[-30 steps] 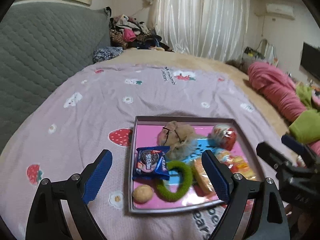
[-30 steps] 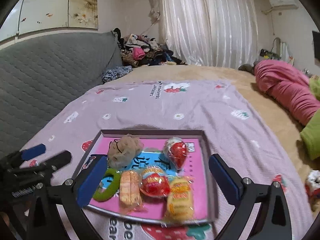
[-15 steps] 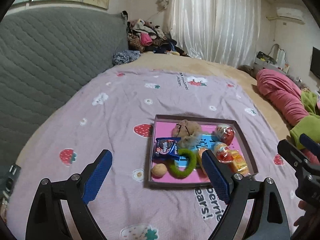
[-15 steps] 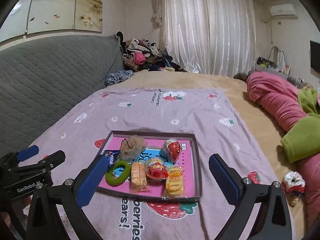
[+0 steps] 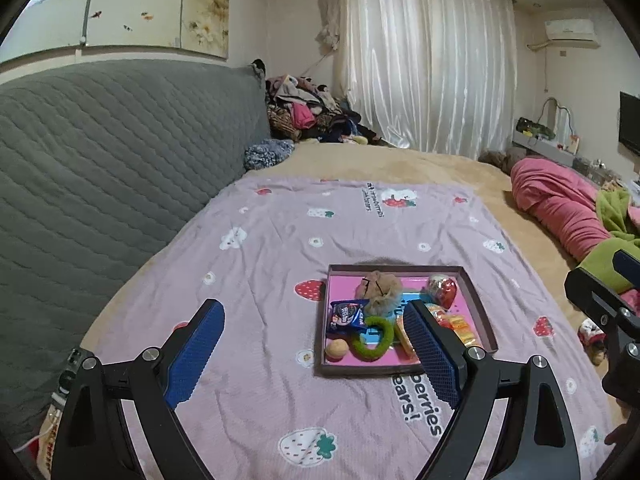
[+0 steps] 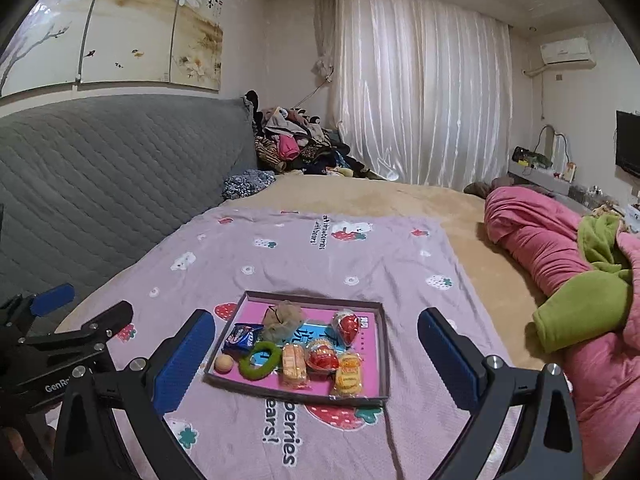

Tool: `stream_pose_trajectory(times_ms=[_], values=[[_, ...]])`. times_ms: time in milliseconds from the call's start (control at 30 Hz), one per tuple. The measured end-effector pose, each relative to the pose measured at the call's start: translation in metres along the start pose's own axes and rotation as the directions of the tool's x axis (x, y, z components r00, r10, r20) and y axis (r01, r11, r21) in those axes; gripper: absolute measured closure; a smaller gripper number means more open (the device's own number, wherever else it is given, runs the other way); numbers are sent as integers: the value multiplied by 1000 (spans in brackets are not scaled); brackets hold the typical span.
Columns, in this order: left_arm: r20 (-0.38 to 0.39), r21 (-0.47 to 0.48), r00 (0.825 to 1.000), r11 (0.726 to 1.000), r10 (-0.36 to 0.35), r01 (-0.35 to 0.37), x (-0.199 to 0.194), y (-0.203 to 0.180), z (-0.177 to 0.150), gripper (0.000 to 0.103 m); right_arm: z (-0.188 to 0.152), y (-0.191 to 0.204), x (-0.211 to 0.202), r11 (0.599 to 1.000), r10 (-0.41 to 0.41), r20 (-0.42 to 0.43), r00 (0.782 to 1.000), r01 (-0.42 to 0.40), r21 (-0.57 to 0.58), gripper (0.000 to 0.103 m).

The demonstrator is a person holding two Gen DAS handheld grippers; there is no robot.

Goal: Organize objects

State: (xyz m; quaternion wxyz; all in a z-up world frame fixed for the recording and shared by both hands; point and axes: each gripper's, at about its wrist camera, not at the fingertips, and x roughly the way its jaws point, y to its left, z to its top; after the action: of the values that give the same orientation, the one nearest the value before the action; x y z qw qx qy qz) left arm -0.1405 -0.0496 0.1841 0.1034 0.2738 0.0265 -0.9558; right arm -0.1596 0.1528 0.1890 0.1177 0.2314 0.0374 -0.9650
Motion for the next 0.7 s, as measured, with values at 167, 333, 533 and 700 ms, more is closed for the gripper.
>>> stream_pose_trajectory(times_ms=[167,333,533,700], values=[[4,7,1000,1000,-7,7,-23,2,-9,11,-5,3,-23,1000,8,10,1000,-8,-10,1],[11,28,1000,999,-19,19,-43,1,-26,11,-17,4,-45,1000,10,23,1000,-10,-13,1],[-4,40,999,999,-32,32,-56,0,-46,11,-34,1,-56,1000,23,6,1000,-23,-9,1],[-2,38,999,998,-42,42,-60,-2,-64,11,-51,-2,-65,1000,27,10,1000,-27,-10,1]])
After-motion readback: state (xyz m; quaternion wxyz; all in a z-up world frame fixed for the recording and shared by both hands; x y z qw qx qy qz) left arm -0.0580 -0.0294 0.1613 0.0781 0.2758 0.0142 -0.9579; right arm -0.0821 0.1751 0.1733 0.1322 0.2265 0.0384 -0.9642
